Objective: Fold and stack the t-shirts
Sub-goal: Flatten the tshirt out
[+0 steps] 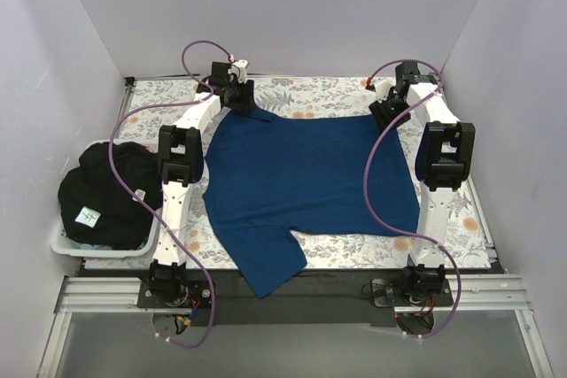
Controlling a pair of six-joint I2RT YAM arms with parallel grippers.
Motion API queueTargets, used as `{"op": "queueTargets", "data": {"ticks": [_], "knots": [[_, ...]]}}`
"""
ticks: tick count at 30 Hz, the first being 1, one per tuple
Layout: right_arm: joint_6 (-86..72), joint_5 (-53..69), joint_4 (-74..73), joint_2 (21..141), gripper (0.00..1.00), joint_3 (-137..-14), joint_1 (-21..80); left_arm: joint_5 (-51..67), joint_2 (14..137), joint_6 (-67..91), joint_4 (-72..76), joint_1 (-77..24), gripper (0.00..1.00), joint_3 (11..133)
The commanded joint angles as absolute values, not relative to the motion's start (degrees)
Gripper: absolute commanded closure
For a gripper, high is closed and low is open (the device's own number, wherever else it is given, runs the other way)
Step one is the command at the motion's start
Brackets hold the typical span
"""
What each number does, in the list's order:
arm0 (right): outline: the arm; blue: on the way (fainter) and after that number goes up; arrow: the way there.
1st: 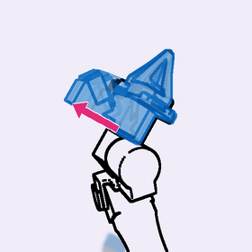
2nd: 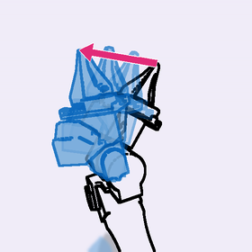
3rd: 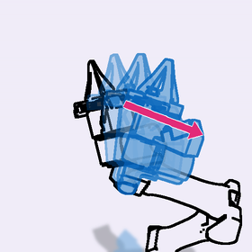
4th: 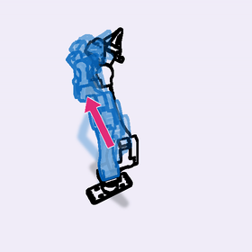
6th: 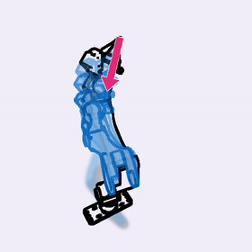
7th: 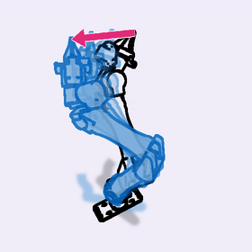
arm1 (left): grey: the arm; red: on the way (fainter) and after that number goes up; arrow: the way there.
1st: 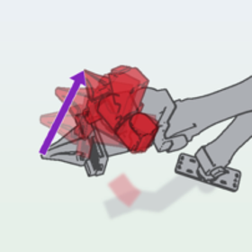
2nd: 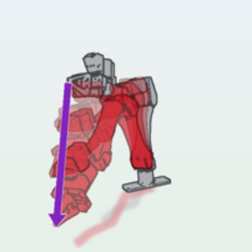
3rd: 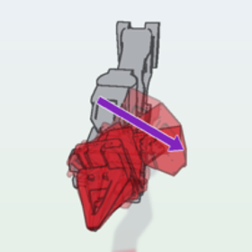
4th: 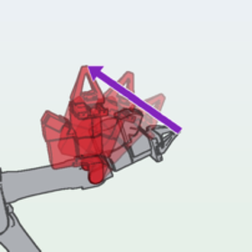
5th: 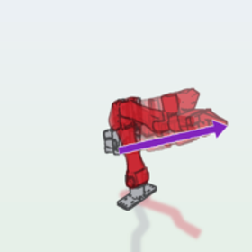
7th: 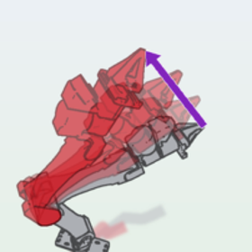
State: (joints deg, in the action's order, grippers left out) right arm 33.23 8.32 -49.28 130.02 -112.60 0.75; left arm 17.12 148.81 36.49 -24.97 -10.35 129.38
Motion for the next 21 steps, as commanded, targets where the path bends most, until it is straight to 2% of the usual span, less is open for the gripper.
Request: {"op": "queueTargets", "data": {"ticks": [1,3,5,8,10,13,21], "knots": [[33.49,9.32,-48.52,129.55,0.46,-112.15,0.53,15.47,147.13,36.12,-24.96,-10.72,0.53,129.29],[33.57,9.23,-48.52,129.46,0.46,-112.06,0.53,16.52,147.04,36.04,-25.05,-10.9,0.58,129.11],[33.66,9.23,-48.6,129.46,0.46,-112.06,0.53,17.05,146.78,36.12,-24.96,-10.9,0.71,129.11],[33.66,9.23,-48.6,129.29,0.46,-111.97,0.53,18.8,145.73,36.65,-23.82,-10.9,0.83,129.02],[33.75,9.23,-48.6,129.11,0.46,-111.8,0.53,20.21,144.41,37.0,-22.16,-10.99,0.86,128.67],[33.66,9.49,-48.52,129.11,0.46,-111.45,0.53,21.7,143.35,37.09,-20.48,-11.51,1.0,128.85],[33.75,9.49,-48.43,129.2,0.46,-111.88,0.53,26.54,143.79,34.19,-13.11,-15.38,1.0,130.07]]}}
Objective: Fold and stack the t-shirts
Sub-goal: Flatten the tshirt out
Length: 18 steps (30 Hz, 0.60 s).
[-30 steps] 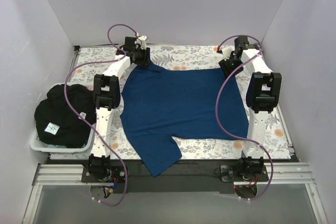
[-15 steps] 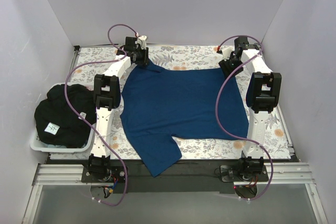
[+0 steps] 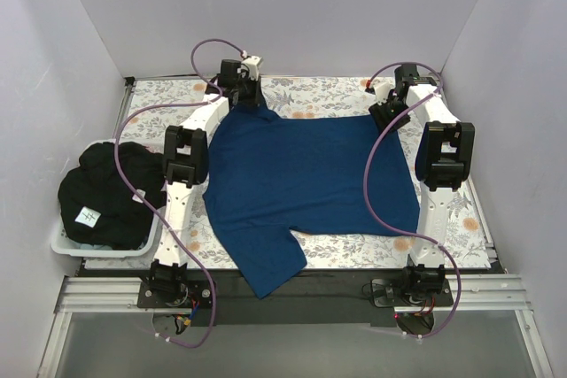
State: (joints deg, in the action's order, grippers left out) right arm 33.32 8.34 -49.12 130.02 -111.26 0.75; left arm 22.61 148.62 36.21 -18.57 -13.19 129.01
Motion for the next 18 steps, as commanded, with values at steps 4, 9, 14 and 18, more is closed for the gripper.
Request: {"op": "queueTargets", "data": {"ticks": [4,9,14,18], "knots": [[33.75,9.58,-48.52,128.94,0.46,-112.15,0.53,29.26,146.6,33.84,-7.57,-16.26,1.0,131.57],[34.01,9.75,-48.52,128.06,0.44,-113.2,-1.14,31.02,147.13,34.63,3.76,-16.26,0.75,130.08],[34.45,9.5,-48.52,128.49,0.42,-118.11,-1.93,30.5,143.97,37.61,5.27,-14.43,0.64,129.55],[35.77,8.26,-48.43,131.04,0.41,-123.74,-2.02,29.62,142.03,40.25,1.95,-11.17,0.63,128.32]]}}
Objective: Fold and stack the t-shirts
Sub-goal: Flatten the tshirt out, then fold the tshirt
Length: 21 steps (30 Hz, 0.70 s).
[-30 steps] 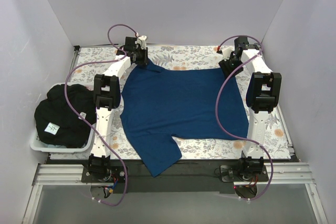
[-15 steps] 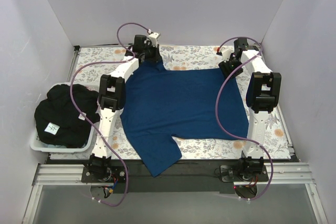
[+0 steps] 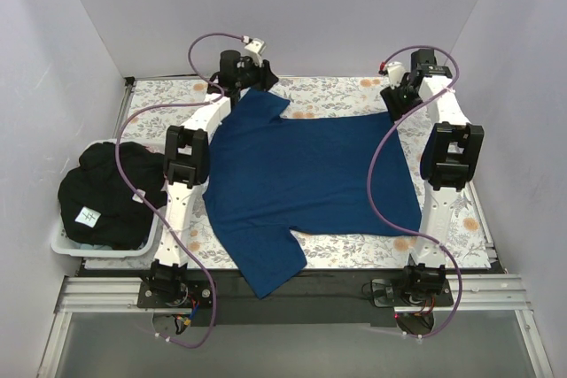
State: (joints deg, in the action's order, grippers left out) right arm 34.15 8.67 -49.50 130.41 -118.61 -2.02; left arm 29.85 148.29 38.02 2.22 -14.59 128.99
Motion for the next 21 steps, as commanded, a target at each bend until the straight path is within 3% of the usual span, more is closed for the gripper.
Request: {"op": "queueTargets", "data": {"ticks": [1,5,21], "knots": [[35.95,8.09,-48.08,131.65,0.41,-124.71,-2.02,28.23,141.86,39.99,0.89,-10.73,0.63,128.23],[36.21,6.86,-46.67,135.87,0.41,-129.45,-2.02,25.84,142.47,39.73,-6.48,-9.76,0.59,128.23],[39.81,6.77,-38.15,143.08,0.4,-129.73,-1.49,16.27,146.51,42.63,-16.7,-9.32,0.42,130.17]]}}
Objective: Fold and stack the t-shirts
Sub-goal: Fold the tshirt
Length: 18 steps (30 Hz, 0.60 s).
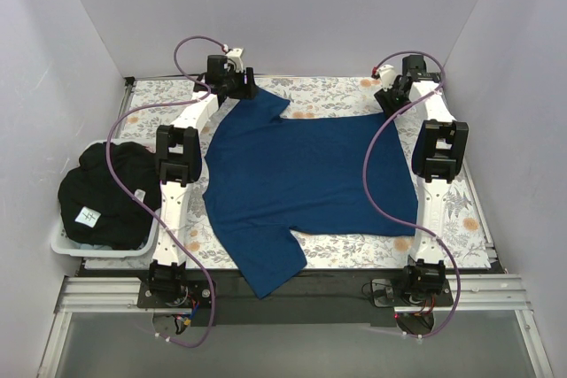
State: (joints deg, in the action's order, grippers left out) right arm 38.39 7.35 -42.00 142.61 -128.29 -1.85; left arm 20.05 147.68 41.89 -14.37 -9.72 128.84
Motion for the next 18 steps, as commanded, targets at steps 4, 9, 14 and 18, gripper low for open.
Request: {"op": "queueTargets", "data": {"ticks": [4,9,14,18], "knots": [[40.17,6.42,-35.95,143.35,0.36,-128.76,-1.49,15.37,146.69,43.33,-17.4,-8.7,0.39,129.73],[41.13,9.93,-34.63,143.35,0.38,-127.44,-1.41,16.52,145.99,44.12,-18.46,-8.09,0.39,129.38],[42.54,12.39,-34.72,144.75,0.44,-127.01,-1.41,17.84,143.88,44.91,-19.33,-7.74,0.39,127.88],[43.24,13.53,-35.07,145.37,0.48,-125.95,-1.41,19.42,142.74,46.49,-19.86,-7.12,0.39,126.92]]}}
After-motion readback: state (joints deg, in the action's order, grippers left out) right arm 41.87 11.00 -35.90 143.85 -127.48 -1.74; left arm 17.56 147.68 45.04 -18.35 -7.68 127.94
